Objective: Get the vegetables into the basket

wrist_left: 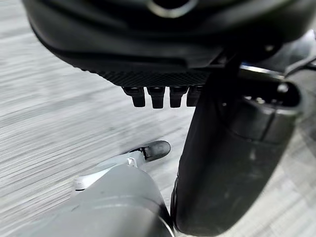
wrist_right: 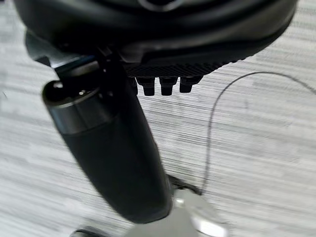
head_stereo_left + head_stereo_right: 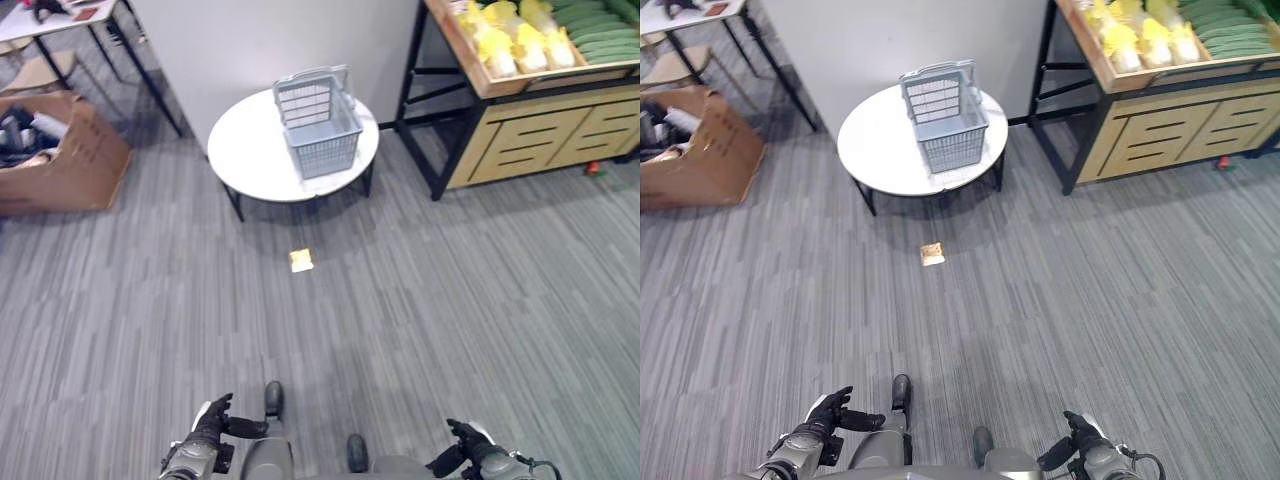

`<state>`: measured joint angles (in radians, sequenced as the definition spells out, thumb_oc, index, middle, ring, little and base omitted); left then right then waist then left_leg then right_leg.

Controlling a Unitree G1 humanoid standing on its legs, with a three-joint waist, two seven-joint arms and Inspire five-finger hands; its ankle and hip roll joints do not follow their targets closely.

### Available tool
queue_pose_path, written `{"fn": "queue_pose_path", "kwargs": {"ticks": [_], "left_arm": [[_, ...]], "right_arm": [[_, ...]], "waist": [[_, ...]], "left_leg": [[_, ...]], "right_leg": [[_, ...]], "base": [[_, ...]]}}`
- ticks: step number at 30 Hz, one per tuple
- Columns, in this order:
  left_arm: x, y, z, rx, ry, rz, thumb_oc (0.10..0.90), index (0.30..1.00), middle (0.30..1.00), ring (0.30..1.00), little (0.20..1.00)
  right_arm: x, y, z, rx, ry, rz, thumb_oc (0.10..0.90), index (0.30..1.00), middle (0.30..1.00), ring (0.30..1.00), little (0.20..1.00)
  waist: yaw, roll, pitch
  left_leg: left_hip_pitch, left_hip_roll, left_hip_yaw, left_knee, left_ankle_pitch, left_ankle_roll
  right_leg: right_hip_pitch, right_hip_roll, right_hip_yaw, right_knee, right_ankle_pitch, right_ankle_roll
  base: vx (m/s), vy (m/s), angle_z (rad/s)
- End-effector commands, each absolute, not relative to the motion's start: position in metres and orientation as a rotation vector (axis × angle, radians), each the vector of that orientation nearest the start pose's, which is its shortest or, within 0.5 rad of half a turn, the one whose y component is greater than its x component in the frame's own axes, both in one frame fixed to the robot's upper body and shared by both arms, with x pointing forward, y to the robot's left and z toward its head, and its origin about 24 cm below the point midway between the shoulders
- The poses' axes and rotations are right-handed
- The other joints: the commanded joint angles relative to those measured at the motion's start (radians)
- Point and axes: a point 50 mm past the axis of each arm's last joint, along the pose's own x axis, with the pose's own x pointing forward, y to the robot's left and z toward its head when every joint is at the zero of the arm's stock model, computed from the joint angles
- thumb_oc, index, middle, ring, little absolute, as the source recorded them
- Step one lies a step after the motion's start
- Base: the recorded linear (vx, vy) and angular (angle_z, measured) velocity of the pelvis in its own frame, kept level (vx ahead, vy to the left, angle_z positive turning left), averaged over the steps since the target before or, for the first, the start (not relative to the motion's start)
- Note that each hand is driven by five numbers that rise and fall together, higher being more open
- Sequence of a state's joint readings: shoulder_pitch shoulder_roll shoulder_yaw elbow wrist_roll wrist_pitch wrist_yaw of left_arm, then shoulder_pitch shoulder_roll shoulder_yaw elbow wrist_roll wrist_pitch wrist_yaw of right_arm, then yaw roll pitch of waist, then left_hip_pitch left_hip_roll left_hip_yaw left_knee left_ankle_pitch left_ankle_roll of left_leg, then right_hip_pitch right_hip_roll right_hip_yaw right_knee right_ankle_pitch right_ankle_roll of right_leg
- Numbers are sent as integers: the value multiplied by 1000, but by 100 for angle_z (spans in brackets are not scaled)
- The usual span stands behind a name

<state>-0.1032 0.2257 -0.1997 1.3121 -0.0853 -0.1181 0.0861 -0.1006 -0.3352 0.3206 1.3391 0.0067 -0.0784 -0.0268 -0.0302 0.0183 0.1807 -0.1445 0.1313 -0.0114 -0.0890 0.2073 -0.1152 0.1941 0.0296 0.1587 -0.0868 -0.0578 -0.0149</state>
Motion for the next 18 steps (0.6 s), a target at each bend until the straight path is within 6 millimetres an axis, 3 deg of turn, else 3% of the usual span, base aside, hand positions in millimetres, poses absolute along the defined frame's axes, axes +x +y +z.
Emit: {"fn": "queue_pose_path", "kwargs": {"ticks": [1, 2, 3, 7, 11, 15, 16, 18], "left_arm": [[92, 246, -159, 417, 1195, 64, 900, 1000, 1000, 1000, 1000], [94, 248, -157, 433, 1185, 58, 900, 1000, 1000, 1000, 1000], [94, 248, -157, 433, 1185, 58, 900, 1000, 1000, 1000, 1000], [108, 249, -153, 466, 1138, 29, 900, 1000, 1000, 1000, 1000], [117, 251, -150, 483, 1106, 25, 900, 1000, 1000, 1000, 1000], [119, 252, -149, 480, 1100, 39, 900, 1000, 1000, 1000, 1000], [120, 255, -148, 490, 1100, 47, 900, 1000, 1000, 1000, 1000], [121, 255, -148, 493, 1098, 47, 900, 1000, 1000, 1000, 1000]], "right_arm": [[107, -258, -151, -511, 1157, 63, 900, 1000, 1000, 1000, 1000], [105, -255, -152, -501, 1162, 70, 900, 1000, 1000, 1000, 1000], [105, -254, -152, -501, 1162, 70, 900, 1000, 1000, 1000, 1000], [115, -247, -151, -515, 1131, 110, 900, 1000, 1000, 1000, 1000], [130, -244, -147, -526, 1084, 113, 900, 1000, 1000, 1000, 1000], [141, -241, -144, -540, 1043, 124, 900, 1000, 1000, 1000, 1000], [150, -238, -141, -557, 1010, 146, 900, 1000, 1000, 1000, 1000], [154, -237, -139, -563, 997, 150, 900, 1000, 1000, 1000, 1000]], "waist": [[17, -40, -49], [16, -58, -59], [17, -58, -59], [21, -86, -57], [27, -72, -30], [27, -59, -11], [26, -55, -7], [22, -53, -2]], "left_leg": [[-37, -2, 43, 81, -27, 16], [-27, -26, 70, 92, -56, 41], [-27, -26, 71, 93, -56, 41], [-33, -88, 102, 144, -130, 92], [0, -110, 111, 149, -168, 127], [59, -125, 116, 140, -201, 146], [90, -124, 119, 124, -215, 143], [107, -124, 116, 118, -223, 141]], "right_leg": [[-43, -108, -40, 168, -63, 111], [-57, -140, -21, 188, -20, 139], [-57, -140, -20, 188, -20, 139], [-111, -188, 19, 278, 131, 178], [-200, -194, -22, 445, 236, 176], [-265, -210, -106, 508, 242, 162], [-320, -201, -152, 450, 192, 150], [-341, -191, -171, 408, 159, 149]], "base": [[354, 439, -87], [192, 240, -30], [184, 278, -23], [143, 275, -10], [83, 228, -8], [135, 174, -9], [133, 55, -30], [217, 24, -19]]}}
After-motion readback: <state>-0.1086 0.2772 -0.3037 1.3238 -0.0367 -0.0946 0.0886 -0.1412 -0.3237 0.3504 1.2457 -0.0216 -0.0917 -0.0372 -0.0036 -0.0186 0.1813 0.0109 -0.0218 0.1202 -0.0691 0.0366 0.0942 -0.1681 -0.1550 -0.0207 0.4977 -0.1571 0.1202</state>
